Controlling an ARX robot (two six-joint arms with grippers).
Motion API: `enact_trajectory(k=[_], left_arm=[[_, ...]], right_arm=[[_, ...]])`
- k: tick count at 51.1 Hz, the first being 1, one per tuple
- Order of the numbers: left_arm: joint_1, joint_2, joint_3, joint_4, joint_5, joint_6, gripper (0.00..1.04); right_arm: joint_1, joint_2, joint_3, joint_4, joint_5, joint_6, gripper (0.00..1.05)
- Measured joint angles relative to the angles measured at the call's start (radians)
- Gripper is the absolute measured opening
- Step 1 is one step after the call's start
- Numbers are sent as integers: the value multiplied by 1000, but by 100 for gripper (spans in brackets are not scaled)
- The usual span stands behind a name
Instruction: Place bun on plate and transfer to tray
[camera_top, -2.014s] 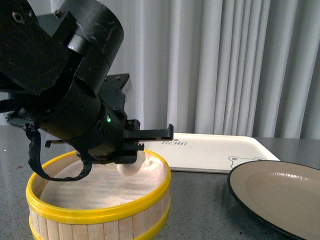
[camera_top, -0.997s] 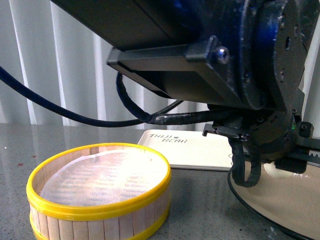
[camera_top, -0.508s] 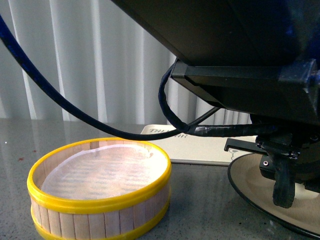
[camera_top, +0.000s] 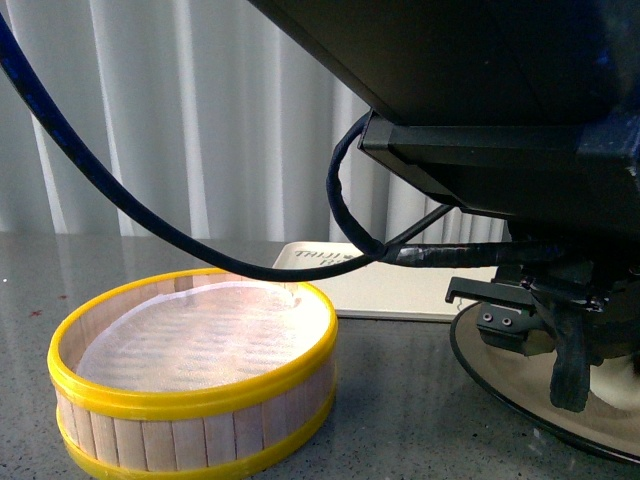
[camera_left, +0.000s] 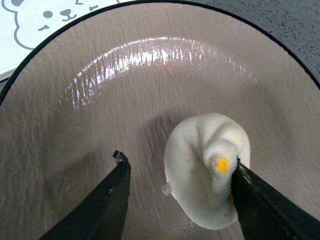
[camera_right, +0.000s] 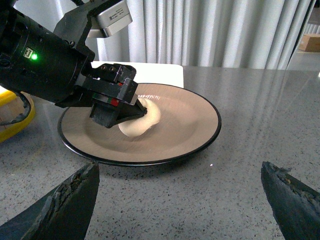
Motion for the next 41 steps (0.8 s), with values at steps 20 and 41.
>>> enact_trajectory(k=[20,41], left_arm=[[-3,-1,11,-16,-1,-34,98],[120,-80,23,27,-47,-108,98]], right_arm=[[0,0,0,0,0,0,96],[0,0,0,0,0,0,96]])
